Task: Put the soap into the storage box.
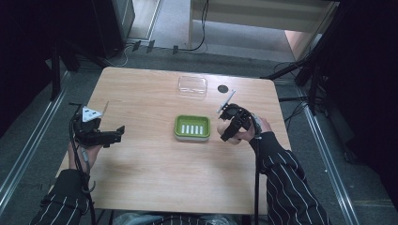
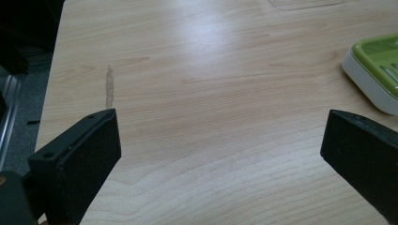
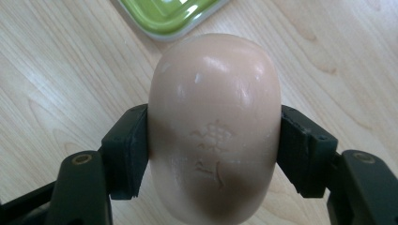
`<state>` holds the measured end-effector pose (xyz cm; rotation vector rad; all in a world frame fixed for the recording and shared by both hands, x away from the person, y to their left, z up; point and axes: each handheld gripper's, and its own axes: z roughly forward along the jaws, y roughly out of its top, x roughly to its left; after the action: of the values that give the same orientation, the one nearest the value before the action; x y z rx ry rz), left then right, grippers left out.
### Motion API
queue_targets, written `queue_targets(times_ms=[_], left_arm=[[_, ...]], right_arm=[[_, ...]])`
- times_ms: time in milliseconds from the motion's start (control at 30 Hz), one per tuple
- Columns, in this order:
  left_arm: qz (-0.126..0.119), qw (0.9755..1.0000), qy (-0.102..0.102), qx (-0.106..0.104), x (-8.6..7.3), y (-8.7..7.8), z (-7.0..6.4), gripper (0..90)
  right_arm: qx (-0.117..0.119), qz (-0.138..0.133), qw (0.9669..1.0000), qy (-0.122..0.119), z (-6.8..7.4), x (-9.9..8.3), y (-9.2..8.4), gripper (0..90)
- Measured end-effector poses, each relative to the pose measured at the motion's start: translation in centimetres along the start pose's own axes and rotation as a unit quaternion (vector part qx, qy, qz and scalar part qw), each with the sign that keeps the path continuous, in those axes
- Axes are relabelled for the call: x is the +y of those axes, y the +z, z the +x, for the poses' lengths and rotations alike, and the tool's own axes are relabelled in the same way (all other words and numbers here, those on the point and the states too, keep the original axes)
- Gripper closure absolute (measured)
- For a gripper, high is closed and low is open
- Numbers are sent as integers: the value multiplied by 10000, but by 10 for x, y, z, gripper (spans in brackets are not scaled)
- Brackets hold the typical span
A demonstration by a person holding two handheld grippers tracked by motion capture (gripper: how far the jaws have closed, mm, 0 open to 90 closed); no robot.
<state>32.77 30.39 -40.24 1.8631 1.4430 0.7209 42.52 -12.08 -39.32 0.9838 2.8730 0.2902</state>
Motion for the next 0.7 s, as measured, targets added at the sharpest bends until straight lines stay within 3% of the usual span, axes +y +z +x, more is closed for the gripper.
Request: queue_targets(times_ms=[367, 700], left_arm=[[-9, 10000, 3, -6, 0, 0, -1, 0], [-1, 10000, 5, 8, 0, 0, 0, 0]], right_arm=[[-40, -29, 9996, -290, 1, 16, -10, 337], [24, -55, 9980, -625, 0, 34, -8, 337]])
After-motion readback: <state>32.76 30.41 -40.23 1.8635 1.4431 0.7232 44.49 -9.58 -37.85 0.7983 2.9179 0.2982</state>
